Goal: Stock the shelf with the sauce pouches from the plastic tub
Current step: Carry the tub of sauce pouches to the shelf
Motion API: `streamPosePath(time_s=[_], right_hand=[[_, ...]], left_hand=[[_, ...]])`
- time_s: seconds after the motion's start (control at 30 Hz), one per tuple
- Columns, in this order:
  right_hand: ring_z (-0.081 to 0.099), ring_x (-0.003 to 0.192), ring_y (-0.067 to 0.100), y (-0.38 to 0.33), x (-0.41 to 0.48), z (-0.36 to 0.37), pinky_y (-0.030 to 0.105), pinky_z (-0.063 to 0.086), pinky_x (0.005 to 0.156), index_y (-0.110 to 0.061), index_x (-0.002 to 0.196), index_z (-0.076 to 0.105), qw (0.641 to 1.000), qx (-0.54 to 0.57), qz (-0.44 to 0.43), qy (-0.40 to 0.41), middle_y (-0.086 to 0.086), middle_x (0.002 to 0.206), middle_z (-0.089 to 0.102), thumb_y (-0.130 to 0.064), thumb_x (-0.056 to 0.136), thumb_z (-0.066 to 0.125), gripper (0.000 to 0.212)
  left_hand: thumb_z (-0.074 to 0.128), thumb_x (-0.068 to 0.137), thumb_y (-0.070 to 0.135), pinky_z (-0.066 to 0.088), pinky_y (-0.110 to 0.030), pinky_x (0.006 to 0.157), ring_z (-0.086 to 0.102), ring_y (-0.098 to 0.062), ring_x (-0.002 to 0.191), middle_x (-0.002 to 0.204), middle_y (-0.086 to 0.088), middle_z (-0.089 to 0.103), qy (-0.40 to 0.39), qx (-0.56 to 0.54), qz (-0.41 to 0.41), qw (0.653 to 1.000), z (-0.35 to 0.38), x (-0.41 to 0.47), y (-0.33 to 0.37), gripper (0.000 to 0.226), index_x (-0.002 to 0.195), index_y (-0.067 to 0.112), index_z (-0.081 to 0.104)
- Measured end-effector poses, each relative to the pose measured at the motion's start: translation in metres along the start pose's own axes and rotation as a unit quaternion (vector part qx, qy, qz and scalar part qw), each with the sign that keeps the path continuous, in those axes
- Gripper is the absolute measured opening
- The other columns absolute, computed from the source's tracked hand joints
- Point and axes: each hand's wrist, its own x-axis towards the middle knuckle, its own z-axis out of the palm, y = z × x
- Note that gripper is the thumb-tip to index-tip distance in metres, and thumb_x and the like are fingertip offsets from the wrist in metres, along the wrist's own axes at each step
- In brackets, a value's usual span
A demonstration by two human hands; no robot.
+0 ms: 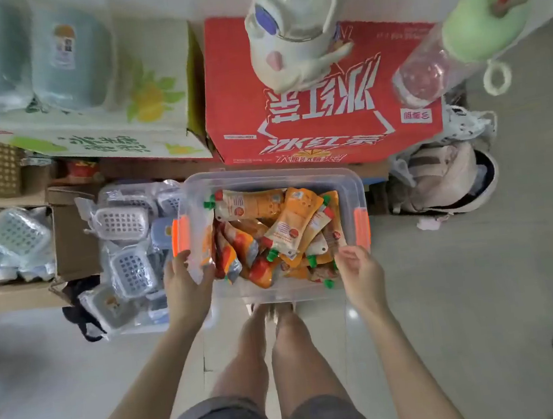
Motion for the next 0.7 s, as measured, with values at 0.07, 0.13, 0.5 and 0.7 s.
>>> streamPosePath(time_s=[0.07, 0.13, 0.5, 0.7], right_hand=[[0.059, 0.101, 0.023, 0.009, 0.019, 0.007, 0.021, 0.044, 0.085, -0.001, 0.111, 0.062, 0.999, -0.006, 0.009, 0.048, 0.011, 0.109, 0.064, -0.015, 0.091, 0.061, 0.024], [0.053, 0.111, 0.031, 0.020, 0.035, 0.015, 0.038, 0.044, 0.095, 0.002, 0.115, 0.058, 0.996, -0.026, 0.011, 0.086, 0.016, 0.114, 0.058, -0.014, 0.089, 0.064, 0.031], [0.054, 0.105, 0.030, 0.058, 0.097, 0.023, 0.024, 0.046, 0.082, 0.002, 0.119, 0.052, 0.979, 0.007, 0.131, 0.157, 0.010, 0.103, 0.055, -0.031, 0.085, 0.067, 0.051], [0.053, 0.084, 0.022, 0.052, 0.097, 0.020, 0.028, 0.042, 0.067, -0.005, 0.095, 0.056, 0.975, 0.047, 0.180, 0.118, 0.012, 0.093, 0.054, -0.030, 0.092, 0.057, 0.026]], left_hand=[[0.067, 0.085, 0.024, 0.031, -0.046, 0.106, 0.035, -0.034, 0.128, 0.138, -0.018, 0.035, 0.037, 0.011, -0.042, 0.998, 0.011, 0.019, -0.008, 0.064, 0.137, 0.004, 0.036], [0.069, 0.083, 0.028, 0.026, -0.046, 0.109, 0.028, -0.032, 0.135, 0.143, -0.017, 0.029, 0.044, 0.018, -0.076, 0.996, 0.020, 0.035, -0.016, 0.074, 0.142, 0.005, 0.028], [0.066, 0.081, 0.036, 0.039, -0.035, 0.086, 0.053, -0.026, 0.101, 0.123, -0.016, 0.049, 0.141, -0.011, -0.165, 0.976, 0.037, 0.083, -0.036, 0.058, 0.126, 0.006, 0.045], [0.059, 0.087, 0.038, 0.040, -0.033, 0.072, 0.049, -0.024, 0.081, 0.090, -0.007, 0.051, 0.091, -0.094, -0.183, 0.974, 0.030, 0.082, -0.031, 0.037, 0.104, 0.006, 0.052]])
